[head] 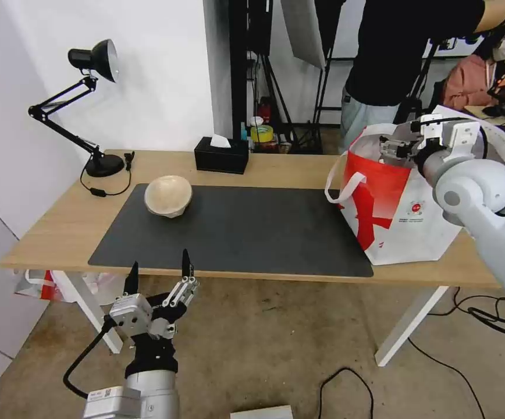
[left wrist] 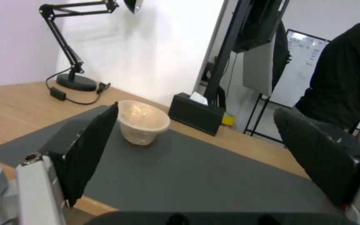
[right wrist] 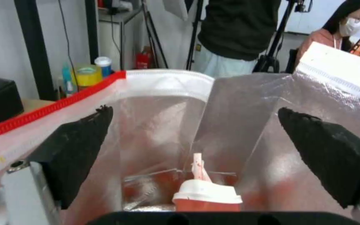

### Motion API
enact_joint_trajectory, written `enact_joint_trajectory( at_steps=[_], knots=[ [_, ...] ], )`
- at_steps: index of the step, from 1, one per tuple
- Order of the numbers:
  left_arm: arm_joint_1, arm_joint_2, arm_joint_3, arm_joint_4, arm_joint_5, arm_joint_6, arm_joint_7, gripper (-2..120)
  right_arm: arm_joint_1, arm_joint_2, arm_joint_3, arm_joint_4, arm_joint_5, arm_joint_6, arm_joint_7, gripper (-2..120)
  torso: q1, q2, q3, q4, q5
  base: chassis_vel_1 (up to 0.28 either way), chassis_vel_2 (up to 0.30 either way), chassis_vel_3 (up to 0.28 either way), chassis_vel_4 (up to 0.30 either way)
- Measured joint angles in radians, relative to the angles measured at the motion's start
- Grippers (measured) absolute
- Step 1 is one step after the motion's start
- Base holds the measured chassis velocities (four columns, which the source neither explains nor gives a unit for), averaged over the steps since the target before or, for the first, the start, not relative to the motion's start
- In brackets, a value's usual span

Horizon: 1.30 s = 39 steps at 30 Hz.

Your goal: Pick up the trash from the table and place it into the takeout bag.

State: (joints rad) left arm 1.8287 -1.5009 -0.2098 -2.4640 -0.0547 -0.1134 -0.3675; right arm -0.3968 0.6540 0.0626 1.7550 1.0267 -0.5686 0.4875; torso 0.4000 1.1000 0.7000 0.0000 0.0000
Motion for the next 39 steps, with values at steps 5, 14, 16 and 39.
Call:
enact_joint_trajectory(
  at_steps=[5, 14, 16, 39],
  knots=[
    [0.002, -0.002, 0.000, -0.001, 0.001, 0.000, 0.000, 100, -0.024, -0.006, 0.029, 0.040, 0.021, 0.030, -0.002, 100, 0.000, 0.000, 0.000, 0.0000, -0.0001, 0.000, 0.000, 0.000, 0.000],
    [0.003, -0.008, -0.004, -0.001, 0.003, 0.000, 0.000, 100, -0.182, 0.020, 0.098, 0.213, 0.001, 0.378, -0.021, 100, 0.000, 0.000, 0.000, 0.0001, -0.0001, 0.000, 0.000, 0.000, 0.000],
    [0.004, -0.009, -0.005, -0.001, 0.004, -0.001, 0.000, 100, -0.246, 0.037, 0.113, 0.265, -0.048, 0.490, -0.024, 100, 0.000, 0.000, 0.000, 0.0000, -0.0001, 0.000, 0.000, 0.000, 0.000],
    [0.013, -0.010, -0.008, -0.013, 0.005, -0.015, -0.001, 100, -0.749, 0.106, -0.051, 0.565, -0.713, 0.851, 0.235, 100, 0.000, 0.000, 0.000, 0.0000, -0.0001, 0.000, 0.000, 0.000, 0.000]
  ],
)
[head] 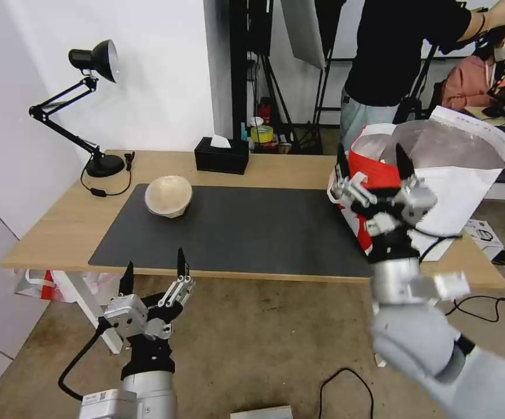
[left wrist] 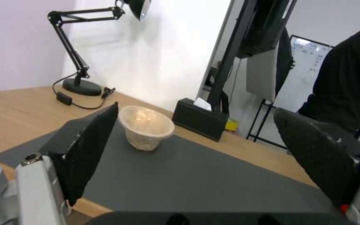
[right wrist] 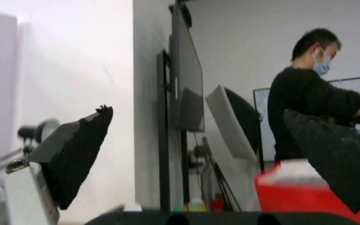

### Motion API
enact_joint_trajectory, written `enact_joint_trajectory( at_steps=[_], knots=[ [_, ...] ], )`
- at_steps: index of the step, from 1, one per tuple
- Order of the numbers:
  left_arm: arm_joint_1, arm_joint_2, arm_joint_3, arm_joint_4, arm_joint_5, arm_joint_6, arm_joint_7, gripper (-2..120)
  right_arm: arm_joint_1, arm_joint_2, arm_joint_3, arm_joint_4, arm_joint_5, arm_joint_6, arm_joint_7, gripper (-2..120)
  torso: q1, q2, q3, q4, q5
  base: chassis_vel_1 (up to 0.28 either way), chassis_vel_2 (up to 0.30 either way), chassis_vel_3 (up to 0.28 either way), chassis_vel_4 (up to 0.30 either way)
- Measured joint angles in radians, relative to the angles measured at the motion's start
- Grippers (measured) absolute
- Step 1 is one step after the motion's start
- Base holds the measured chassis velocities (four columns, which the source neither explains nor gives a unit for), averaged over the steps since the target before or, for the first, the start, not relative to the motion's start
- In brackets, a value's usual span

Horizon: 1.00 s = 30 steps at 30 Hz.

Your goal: Pick up the trash from the table and place it into the takeout bag.

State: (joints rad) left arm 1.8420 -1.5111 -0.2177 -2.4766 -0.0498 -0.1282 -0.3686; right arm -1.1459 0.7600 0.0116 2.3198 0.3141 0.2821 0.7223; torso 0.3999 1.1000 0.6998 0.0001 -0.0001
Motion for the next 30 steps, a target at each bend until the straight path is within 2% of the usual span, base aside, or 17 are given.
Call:
enact_joint_trajectory(
  at_steps=[5, 14, 19, 30],
  knots=[
    [0.002, 0.001, 0.000, -0.001, 0.000, 0.000, 0.000, 100, -0.114, 0.001, 0.001, -0.005, -0.087, 0.012, 0.029, 100, 0.000, 0.000, 0.000, -0.0001, 0.0001, 0.000, 0.000, 0.000, 0.000],
    [0.012, 0.003, -0.001, -0.006, 0.001, -0.001, -0.001, 100, -0.219, -0.016, -0.004, 0.031, -0.175, -0.032, 0.123, 100, 0.000, 0.000, 0.000, 0.0001, 0.0001, 0.000, 0.000, 0.000, 0.000],
    [0.013, 0.002, 0.000, -0.006, 0.003, -0.003, -0.001, 100, -0.269, -0.015, -0.014, 0.030, -0.252, -0.020, 0.160, 100, 0.000, 0.000, 0.000, 0.0000, 0.0001, 0.000, 0.000, 0.000, 0.000],
    [0.009, -0.001, 0.003, -0.001, 0.004, -0.004, -0.001, 100, -0.332, -0.014, -0.031, 0.045, -0.259, -0.032, 0.186, 100, 0.000, 0.000, 0.000, -0.0001, 0.0001, 0.000, 0.000, 0.000, 0.000]
  ],
)
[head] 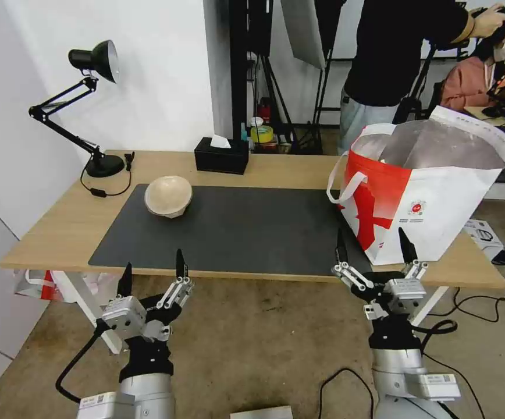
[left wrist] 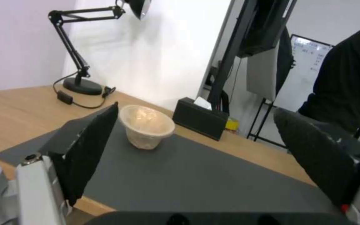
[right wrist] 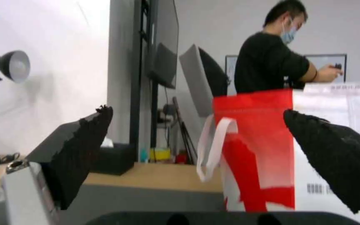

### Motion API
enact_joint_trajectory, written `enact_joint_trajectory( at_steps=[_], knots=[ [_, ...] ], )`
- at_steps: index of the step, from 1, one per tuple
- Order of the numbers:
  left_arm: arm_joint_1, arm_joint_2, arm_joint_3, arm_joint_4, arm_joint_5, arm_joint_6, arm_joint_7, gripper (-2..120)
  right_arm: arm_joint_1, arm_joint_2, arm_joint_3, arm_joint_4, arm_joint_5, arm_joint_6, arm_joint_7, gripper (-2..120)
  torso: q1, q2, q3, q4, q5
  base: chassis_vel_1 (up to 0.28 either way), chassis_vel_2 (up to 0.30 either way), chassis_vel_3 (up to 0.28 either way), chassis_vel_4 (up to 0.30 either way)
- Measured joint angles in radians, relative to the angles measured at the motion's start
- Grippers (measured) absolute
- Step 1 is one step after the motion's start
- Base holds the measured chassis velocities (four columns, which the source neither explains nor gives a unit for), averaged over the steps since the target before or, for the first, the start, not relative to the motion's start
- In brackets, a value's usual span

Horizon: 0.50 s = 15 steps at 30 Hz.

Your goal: Pick up the trash from the table and place it into the takeout bag.

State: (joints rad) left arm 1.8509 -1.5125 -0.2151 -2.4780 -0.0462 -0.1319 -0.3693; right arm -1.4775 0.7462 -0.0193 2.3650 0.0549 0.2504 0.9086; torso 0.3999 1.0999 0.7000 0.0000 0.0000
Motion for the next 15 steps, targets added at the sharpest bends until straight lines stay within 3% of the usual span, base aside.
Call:
enact_joint_trajectory(
  at_steps=[15],
  knots=[
    [-0.009, 0.001, 0.000, 0.010, -0.002, 0.002, 0.000, 100, -0.087, 0.001, -0.017, 0.014, 0.040, -0.031, -0.001, 100, 0.000, 0.000, 0.000, 0.0000, 0.0000, 0.000, 0.000, 0.000, 0.000]
  ],
)
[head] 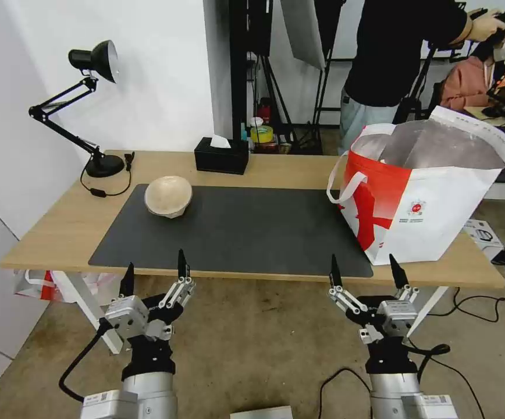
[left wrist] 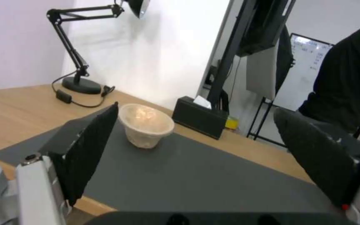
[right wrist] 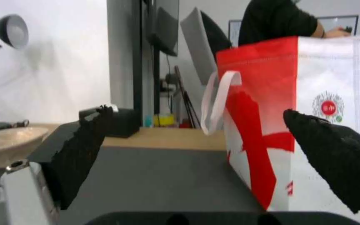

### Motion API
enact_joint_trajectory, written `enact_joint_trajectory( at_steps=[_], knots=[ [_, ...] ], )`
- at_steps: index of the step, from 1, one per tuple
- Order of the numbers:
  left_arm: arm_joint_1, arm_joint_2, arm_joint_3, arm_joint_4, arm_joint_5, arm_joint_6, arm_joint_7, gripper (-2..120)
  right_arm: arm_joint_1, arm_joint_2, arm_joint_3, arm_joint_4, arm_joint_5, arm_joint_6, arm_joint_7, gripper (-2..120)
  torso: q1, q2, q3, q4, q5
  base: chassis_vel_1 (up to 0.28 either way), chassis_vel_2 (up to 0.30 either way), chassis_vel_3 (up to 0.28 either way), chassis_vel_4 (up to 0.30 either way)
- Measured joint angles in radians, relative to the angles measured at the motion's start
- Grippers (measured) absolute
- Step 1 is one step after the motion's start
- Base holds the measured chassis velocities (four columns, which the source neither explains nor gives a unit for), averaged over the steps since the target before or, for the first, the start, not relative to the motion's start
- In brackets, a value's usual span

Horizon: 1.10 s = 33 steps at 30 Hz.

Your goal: Pick up the trash from the table and place it into the takeout bag.

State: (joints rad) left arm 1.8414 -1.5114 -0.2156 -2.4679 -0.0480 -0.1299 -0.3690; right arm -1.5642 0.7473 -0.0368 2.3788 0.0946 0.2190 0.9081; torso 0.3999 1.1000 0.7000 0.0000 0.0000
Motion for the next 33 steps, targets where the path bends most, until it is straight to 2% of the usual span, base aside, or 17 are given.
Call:
enact_joint_trajectory(
  at_steps=[9, 33],
  knots=[
    [-0.009, 0.003, -0.001, 0.008, -0.004, 0.004, -0.001, 100, -0.023, -0.010, -0.018, 0.016, 0.094, -0.063, 0.017, 100, 0.000, 0.000, 0.000, 0.0000, 0.0000, 0.000, 0.000, 0.000, 0.000],
    [-0.011, 0.003, 0.003, 0.010, -0.007, 0.005, -0.001, 100, -0.069, -0.002, -0.024, 0.027, 0.098, -0.103, 0.039, 100, 0.000, 0.000, 0.000, 0.0000, 0.0000, 0.000, 0.000, 0.000, 0.000]
  ],
)
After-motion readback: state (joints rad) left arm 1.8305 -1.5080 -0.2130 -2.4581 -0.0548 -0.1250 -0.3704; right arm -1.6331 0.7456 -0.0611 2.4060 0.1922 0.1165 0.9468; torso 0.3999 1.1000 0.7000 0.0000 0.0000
